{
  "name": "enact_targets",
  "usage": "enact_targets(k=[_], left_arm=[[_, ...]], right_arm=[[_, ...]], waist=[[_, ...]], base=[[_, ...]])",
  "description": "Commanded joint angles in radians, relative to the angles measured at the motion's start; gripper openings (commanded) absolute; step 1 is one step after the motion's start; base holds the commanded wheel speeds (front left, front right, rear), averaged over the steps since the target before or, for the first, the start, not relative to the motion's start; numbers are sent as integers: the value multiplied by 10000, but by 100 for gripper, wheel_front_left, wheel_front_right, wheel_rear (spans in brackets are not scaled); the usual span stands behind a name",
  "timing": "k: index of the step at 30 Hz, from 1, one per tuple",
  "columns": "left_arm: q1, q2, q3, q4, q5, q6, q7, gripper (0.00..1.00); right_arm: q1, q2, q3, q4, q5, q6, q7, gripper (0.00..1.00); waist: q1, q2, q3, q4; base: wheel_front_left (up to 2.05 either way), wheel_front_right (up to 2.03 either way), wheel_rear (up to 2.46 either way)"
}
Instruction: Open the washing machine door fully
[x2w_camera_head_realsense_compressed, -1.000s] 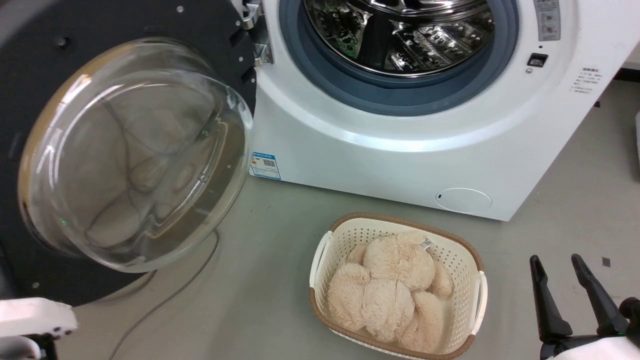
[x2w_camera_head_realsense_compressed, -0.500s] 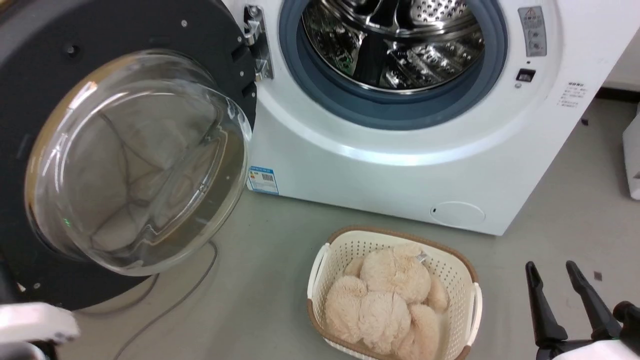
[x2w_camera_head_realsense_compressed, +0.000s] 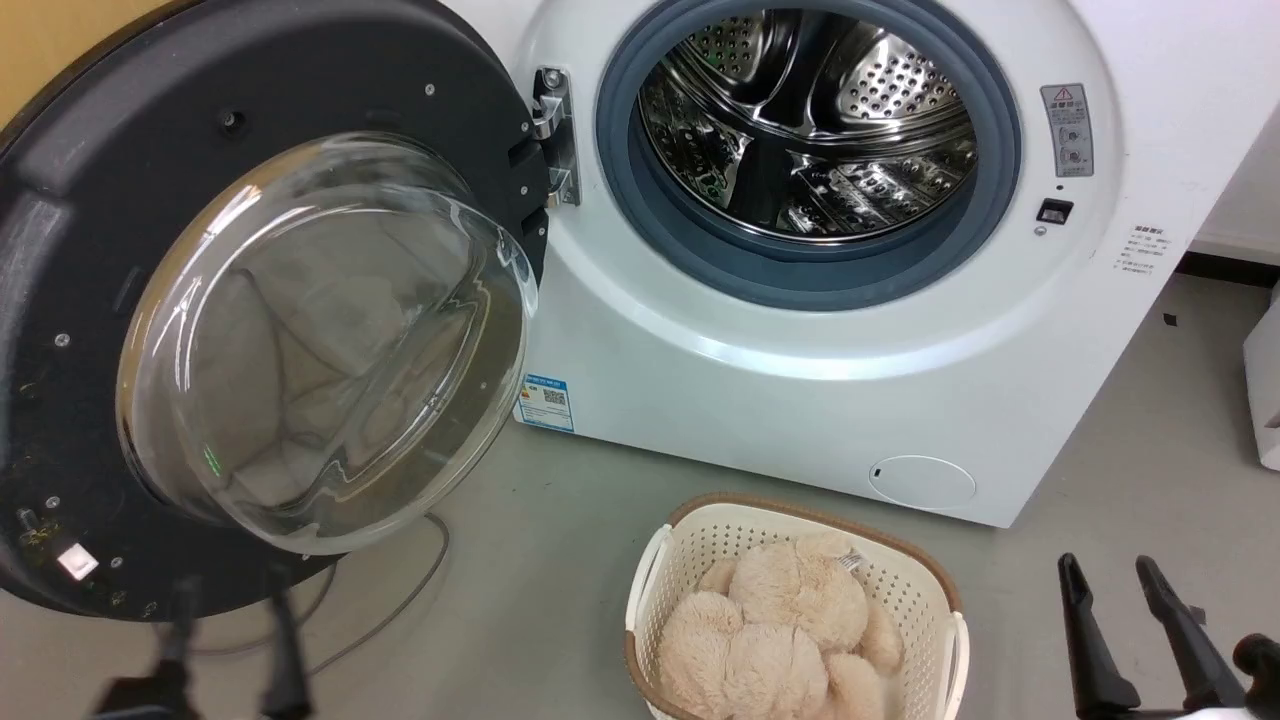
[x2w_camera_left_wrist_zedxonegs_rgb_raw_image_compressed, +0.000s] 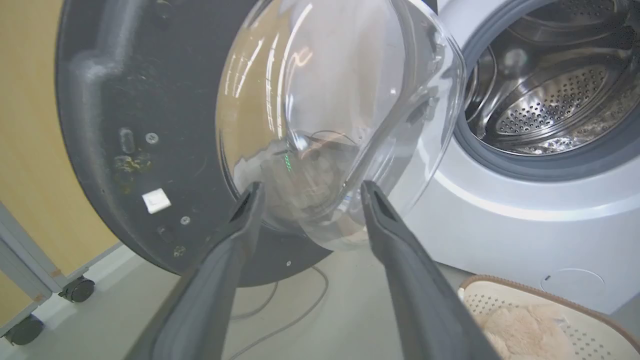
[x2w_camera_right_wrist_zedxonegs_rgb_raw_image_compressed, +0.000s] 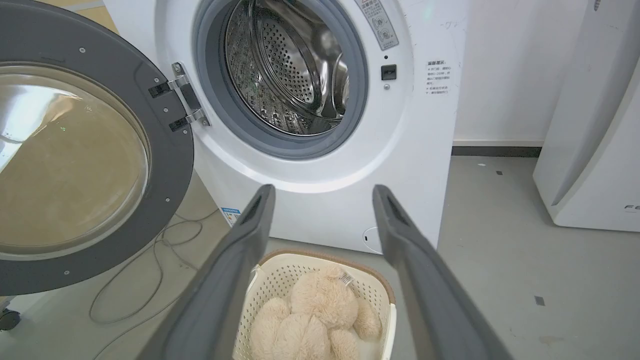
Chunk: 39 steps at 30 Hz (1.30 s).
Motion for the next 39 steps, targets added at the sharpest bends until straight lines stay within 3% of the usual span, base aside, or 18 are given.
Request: enact_targets(k=[1,8,16,29,30,39], left_arm=[[181,-61,-396,-225,270,-33,141,100],[67,-264,-1333,-436,439,-481,259,100],[-585,-370,-2330,42,631,-1170,399,100],[-872,-450,-2503,677,538,-1231,422,100],[-774,-426,-2516,686,548,-1237,456,0],[-812,-527,-2388,685,684,-1304,529,0]], right_arm=[[157,30,34,78,37,6,-92,100],[122,30,93,103,-333,6,-81,100],[262,30,-1,93,-806,6,254,100],[474,30,196,-72,-922,6,498,100],[345,2,192,-17,-911,0,476,0],[233,-1,231,69,-984,0,447,0]], waist=[[0,-1,-54,-55],[0,-1,-217,-373],[0,-1,-538,-1289],[0,-1,-605,-2108],[0,-1,-604,-2110],[0,-1,-583,-2146]], base=[[0,0,0],[0,0,0],[0,0,0],[0,0,0],[0,0,0],[0,0,0]])
